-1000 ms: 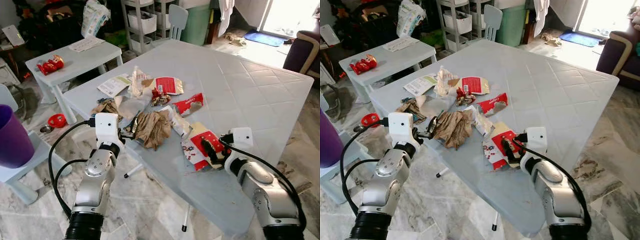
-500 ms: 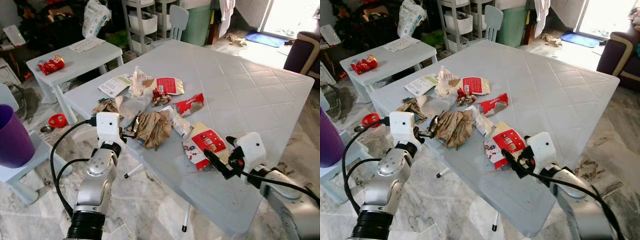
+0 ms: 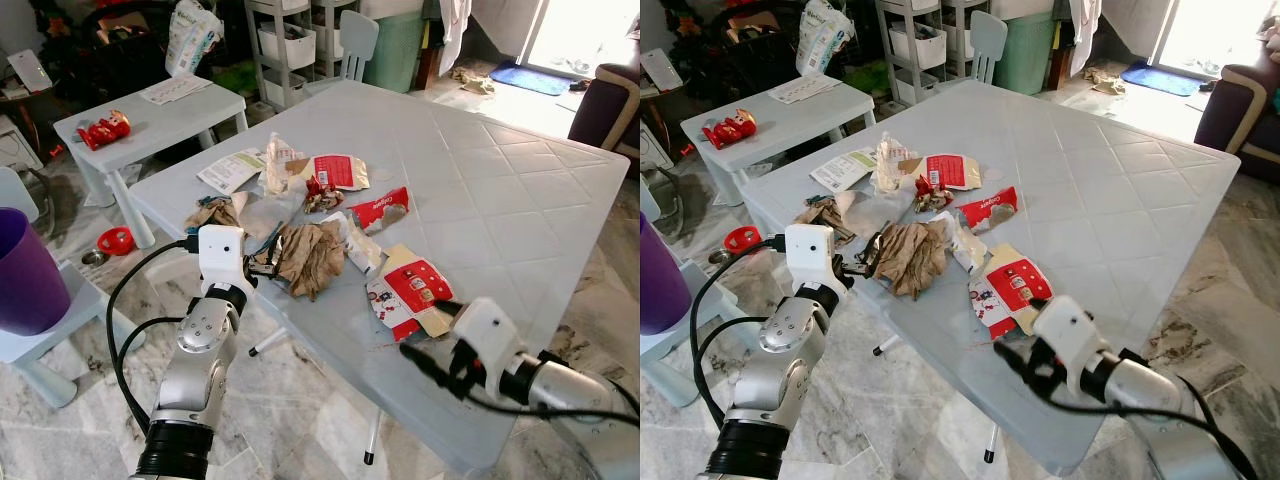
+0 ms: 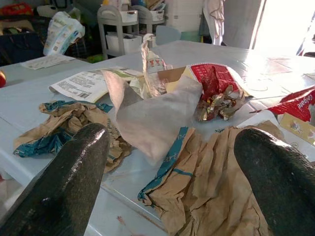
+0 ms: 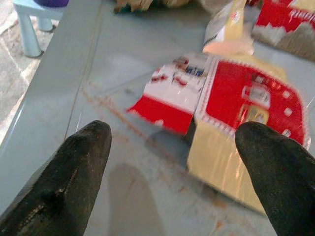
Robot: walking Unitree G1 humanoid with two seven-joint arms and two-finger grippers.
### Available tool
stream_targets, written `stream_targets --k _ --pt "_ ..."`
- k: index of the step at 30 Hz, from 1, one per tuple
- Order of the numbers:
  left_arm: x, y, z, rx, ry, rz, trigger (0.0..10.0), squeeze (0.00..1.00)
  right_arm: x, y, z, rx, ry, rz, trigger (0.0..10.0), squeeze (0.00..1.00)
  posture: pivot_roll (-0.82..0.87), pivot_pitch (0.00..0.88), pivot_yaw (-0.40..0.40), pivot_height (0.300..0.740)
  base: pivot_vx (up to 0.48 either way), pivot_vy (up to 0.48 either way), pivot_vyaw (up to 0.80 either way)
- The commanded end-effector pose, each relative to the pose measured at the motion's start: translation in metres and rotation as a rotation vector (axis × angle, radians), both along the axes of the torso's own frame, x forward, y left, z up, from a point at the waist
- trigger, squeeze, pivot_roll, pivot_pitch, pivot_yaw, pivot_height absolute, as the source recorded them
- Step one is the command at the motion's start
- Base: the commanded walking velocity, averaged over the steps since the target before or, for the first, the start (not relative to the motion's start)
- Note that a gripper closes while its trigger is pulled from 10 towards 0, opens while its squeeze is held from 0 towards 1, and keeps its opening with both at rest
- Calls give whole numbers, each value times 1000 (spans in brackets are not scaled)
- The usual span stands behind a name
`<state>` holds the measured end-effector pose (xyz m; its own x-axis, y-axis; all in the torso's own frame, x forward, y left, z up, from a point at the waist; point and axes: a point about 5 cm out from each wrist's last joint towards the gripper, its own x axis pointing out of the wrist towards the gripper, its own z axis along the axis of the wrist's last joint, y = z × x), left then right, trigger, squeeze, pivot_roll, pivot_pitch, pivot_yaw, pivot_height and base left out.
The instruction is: Picking trash to rubbish bin
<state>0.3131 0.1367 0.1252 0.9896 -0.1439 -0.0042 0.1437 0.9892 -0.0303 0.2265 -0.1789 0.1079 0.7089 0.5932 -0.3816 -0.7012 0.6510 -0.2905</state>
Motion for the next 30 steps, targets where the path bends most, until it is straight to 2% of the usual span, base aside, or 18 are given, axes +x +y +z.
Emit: stream_targets --k 1,7,11,12,20,21,24,27,28,30 --pt "2 0 3 11 -14 -1 10000 0 -1 1 0 -32 -11 34 10000 0 -98 5 13 740 0 0 0" --pt "3 0 4 13 -18 1 10000 0 2 1 -6 -110 -60 33 10000 0 -96 5 14 740 0 0 0" --pt "4 0 5 16 -25 4 10000 0 14 5 -10 -148 -151 -56 10000 0 -91 4 12 740 0 0 0" --pt "4 0 5 16 -27 4 10000 0 19 7 -10 -149 -180 -97 10000 0 -89 6 11 740 0 0 0" --pt "3 -2 5 16 -27 1 10000 0 24 9 -12 -154 -208 -135 10000 0 -85 7 7 740 0 0 0" --pt "2 -2 4 18 -27 1 10000 0 32 11 -12 -159 -242 -186 10000 0 -82 6 5 740 0 0 0" --pt "2 -2 4 18 -27 1 10000 0 32 11 -12 -159 -242 -186 10000 0 -82 6 5 740 0 0 0" --pt "2 -2 4 21 -29 4 10000 0 43 15 -14 -148 -275 -252 10000 0 -65 5 -1 740 0 0 0" --pt "1 -2 4 22 -30 4 10000 0 46 16 -14 -148 -285 -265 0 0 -62 4 0 740 0 0 0" --pt "1 -1 4 26 -29 4 10000 0 50 17 -15 -139 -298 -295 0 0 -58 3 -2 740 0 0 0"
